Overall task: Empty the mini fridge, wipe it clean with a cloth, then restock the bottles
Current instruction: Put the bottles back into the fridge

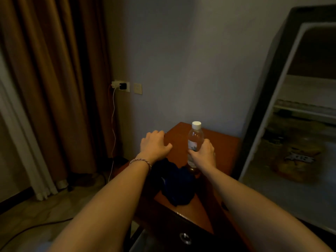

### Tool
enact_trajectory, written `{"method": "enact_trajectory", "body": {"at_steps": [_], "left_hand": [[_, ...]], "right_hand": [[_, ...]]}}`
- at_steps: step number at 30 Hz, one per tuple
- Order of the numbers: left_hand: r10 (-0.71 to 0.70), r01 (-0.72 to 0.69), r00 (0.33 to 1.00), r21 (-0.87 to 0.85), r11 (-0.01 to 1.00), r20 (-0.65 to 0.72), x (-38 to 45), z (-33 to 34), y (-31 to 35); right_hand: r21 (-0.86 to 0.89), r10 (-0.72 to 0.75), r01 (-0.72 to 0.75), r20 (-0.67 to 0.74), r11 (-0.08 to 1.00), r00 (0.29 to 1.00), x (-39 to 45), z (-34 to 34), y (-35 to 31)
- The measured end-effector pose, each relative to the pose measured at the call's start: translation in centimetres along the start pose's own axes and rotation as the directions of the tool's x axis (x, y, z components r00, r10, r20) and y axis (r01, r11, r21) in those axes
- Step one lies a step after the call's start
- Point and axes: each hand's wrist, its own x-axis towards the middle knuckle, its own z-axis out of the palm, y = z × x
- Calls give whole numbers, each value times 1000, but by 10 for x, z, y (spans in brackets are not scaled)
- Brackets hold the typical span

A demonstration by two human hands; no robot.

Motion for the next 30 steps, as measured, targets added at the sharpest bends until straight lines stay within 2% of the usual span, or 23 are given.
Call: {"method": "enact_trajectory", "body": {"at_steps": [5,13,19,24,27,30], "left_hand": [[35,-35,999,-19,999,-39,-33,-27,28],[93,-104,988,-79,992,-122,-81,-44,85],[174,-196,973,-144,970,-150,-102,-43,145],[299,-319,946,-204,925,-124,-113,-38,204],[379,-390,921,-257,884,-92,-118,-33,238],[430,-419,902,-295,858,-32,-120,-24,270]], "right_hand": [[-18,-71,70,-11,997,997,-41,-29,-7],[47,-141,145,-75,988,987,-94,-82,4],[104,-90,100,-103,990,991,-112,-147,40],[125,-19,48,-220,991,975,-118,-213,78],[111,-20,52,-273,992,962,-119,-250,101],[75,53,-32,-301,997,952,-114,-280,119]]}}
